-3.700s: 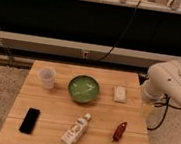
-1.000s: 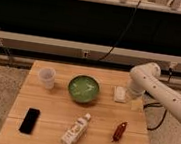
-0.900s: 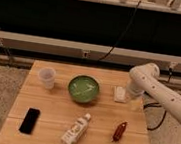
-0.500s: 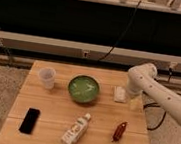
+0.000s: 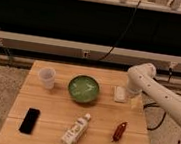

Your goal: Place the white sponge in the ceramic cup

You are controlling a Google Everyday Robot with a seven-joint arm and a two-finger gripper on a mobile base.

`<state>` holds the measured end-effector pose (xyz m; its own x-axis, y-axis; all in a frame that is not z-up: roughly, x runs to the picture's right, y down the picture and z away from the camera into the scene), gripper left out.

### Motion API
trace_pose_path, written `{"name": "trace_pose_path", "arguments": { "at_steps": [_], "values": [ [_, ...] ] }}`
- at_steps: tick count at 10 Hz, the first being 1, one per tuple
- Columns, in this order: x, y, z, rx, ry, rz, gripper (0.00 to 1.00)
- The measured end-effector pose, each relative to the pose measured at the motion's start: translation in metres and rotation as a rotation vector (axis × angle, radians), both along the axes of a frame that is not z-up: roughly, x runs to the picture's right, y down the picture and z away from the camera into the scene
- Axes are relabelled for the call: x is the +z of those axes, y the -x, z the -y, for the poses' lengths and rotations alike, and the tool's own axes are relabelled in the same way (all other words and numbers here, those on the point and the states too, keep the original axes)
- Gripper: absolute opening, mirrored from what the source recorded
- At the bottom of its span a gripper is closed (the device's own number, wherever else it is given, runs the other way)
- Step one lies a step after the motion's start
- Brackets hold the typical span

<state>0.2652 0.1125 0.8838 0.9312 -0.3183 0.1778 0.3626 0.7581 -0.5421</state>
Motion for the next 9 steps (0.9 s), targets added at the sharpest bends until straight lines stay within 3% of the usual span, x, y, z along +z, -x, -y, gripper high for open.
{"name": "trace_pose_path", "arguments": {
  "at_steps": [9],
  "values": [
    [0.024,-0.001,0.003,-0.055,0.031,0.05,0.8]
  ]
}}
